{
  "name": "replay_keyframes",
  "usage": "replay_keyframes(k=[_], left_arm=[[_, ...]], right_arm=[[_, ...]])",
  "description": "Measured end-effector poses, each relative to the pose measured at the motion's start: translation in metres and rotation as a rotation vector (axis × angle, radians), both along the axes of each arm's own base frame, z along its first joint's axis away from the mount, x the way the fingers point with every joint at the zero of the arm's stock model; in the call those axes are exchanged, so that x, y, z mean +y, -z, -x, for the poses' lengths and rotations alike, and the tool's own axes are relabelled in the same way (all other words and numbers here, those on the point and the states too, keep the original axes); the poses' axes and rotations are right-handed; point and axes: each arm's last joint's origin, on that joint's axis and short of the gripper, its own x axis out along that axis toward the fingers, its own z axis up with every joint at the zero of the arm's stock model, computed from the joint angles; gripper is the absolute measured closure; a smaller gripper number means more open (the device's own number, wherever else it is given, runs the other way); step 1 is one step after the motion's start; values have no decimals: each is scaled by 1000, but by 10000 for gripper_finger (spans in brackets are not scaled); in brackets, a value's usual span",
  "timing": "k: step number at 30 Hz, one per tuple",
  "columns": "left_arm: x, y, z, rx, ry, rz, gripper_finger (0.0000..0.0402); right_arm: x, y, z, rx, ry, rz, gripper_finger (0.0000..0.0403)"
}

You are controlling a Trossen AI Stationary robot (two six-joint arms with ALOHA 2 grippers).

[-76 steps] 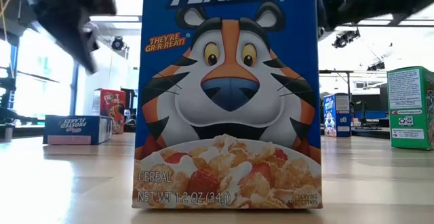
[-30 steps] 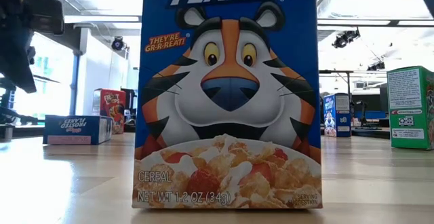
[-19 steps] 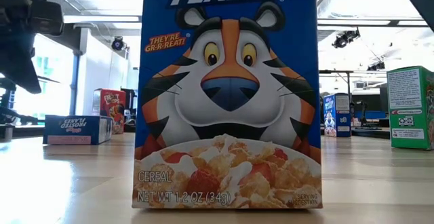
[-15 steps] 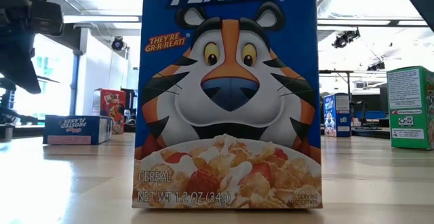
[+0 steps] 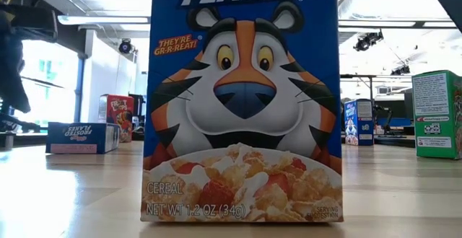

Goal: Stack cereal on shelf
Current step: Put the middle blue cereal box on the shelf

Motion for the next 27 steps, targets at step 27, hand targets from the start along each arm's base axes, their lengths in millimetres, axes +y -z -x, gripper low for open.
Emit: replay_keyframes(k=[27], left_arm=[[-8,38,-30,18,-48,-175,397]], right_arm=[[15,60,-17,-445,-37,-225,402]])
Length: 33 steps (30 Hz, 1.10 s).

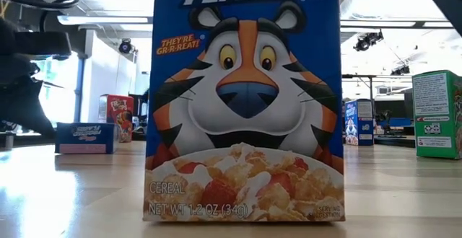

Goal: Stack cereal on shelf
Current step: Put the middle blue cereal box on the shelf

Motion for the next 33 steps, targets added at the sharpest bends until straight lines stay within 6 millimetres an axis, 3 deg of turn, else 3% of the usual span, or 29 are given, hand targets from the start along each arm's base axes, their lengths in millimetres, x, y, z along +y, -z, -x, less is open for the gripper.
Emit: replay_keyframes(k=[7,18,30,33], left_arm=[[1,3,-11,-26,24,-7,397],[1,3,-18,-59,36,-14,397],[2,1,-20,-85,46,-29,397],[2,-4,-21,-80,61,-40,397]], right_arm=[[0,20,-22,43,22,2,402],[-5,36,-26,91,75,14,402],[-3,35,-27,66,10,-18,402],[-2,26,-25,75,2,-19,402]])
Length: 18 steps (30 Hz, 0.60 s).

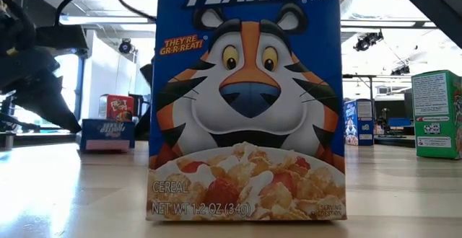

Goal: Stack cereal on shelf
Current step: Put the middle blue cereal box on the shelf

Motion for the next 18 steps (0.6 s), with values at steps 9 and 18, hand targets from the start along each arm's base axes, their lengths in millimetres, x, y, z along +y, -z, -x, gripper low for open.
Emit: replay_keyframes(k=[9,18], left_arm=[[3,-25,2,-120,8,13,397],[7,-48,5,-260,-12,76,397]], right_arm=[[0,-38,10,12,-36,0,402],[2,-47,15,42,-33,-98,402]])
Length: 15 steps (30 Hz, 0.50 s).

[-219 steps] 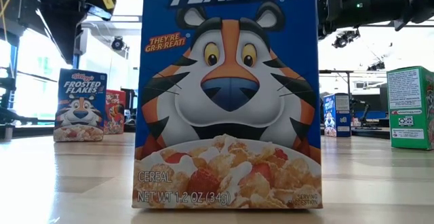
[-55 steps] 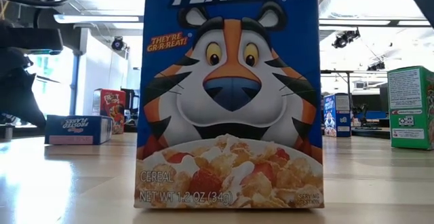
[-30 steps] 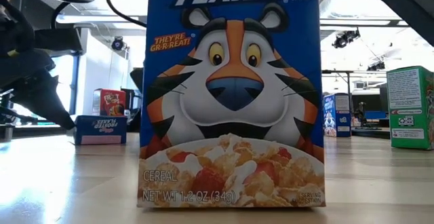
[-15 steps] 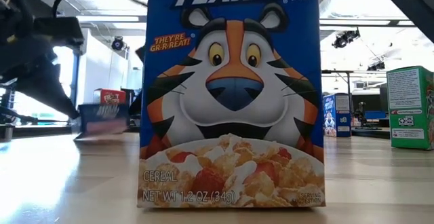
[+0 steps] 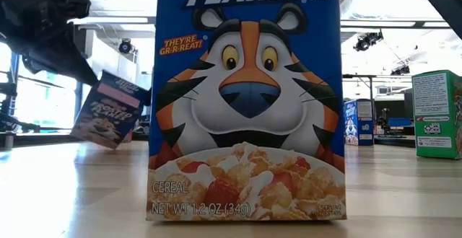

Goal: Stack cereal on shelf
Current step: Put the middle blue cereal box on the shelf

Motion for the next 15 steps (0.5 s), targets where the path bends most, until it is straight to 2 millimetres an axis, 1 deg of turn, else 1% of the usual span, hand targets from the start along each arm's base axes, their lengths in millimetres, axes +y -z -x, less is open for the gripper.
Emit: replay_keyframes(k=[7,15], left_arm=[[1,-5,1,-55,-40,52,397],[0,-6,0,-83,-52,66,397]], right_arm=[[1,-9,3,7,14,-67,402],[-5,-20,7,4,25,-73,402]])
